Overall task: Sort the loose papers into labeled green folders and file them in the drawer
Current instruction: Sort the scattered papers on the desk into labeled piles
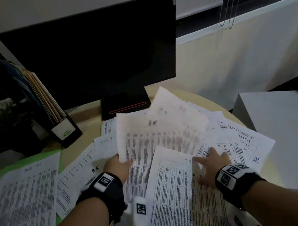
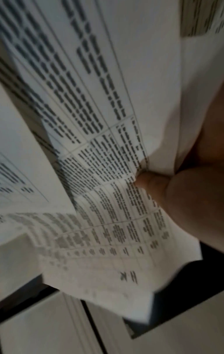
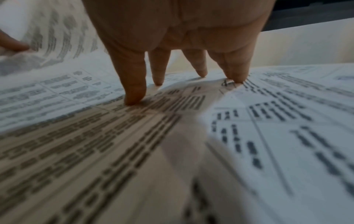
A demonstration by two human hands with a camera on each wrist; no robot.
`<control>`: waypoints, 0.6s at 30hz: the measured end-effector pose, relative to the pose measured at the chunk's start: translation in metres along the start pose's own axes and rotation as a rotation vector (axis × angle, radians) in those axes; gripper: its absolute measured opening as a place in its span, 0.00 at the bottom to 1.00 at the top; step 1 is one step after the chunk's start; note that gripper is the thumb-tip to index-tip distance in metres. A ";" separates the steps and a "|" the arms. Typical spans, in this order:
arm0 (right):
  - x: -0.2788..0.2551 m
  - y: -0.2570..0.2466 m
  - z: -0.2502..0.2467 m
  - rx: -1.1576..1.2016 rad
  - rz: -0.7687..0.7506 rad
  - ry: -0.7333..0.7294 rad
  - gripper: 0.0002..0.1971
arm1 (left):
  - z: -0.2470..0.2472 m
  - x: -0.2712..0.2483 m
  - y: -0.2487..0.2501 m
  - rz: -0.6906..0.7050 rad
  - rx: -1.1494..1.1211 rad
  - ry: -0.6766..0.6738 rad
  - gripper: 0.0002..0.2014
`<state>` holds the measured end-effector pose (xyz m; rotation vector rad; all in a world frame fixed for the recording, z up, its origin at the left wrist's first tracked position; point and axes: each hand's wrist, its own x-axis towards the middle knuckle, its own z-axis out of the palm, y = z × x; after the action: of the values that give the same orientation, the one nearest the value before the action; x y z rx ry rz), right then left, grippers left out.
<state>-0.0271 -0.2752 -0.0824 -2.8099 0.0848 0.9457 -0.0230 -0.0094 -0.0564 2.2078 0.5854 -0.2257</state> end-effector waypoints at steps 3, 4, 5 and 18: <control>-0.005 -0.002 -0.002 -0.066 -0.061 -0.002 0.27 | -0.011 0.005 0.007 -0.015 -0.115 0.101 0.15; -0.006 -0.002 -0.001 -0.094 -0.087 0.009 0.27 | -0.015 0.006 0.010 -0.005 -0.160 0.133 0.16; -0.008 -0.004 -0.001 -0.121 -0.115 0.022 0.27 | -0.020 0.006 0.012 0.003 -0.195 0.167 0.16; -0.013 -0.018 0.003 -0.255 -0.159 -0.080 0.43 | -0.082 0.001 0.044 0.105 -0.460 0.520 0.23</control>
<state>-0.0379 -0.2573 -0.0744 -2.9446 -0.2861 1.0984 -0.0035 0.0290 0.0263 1.8296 0.7122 0.5079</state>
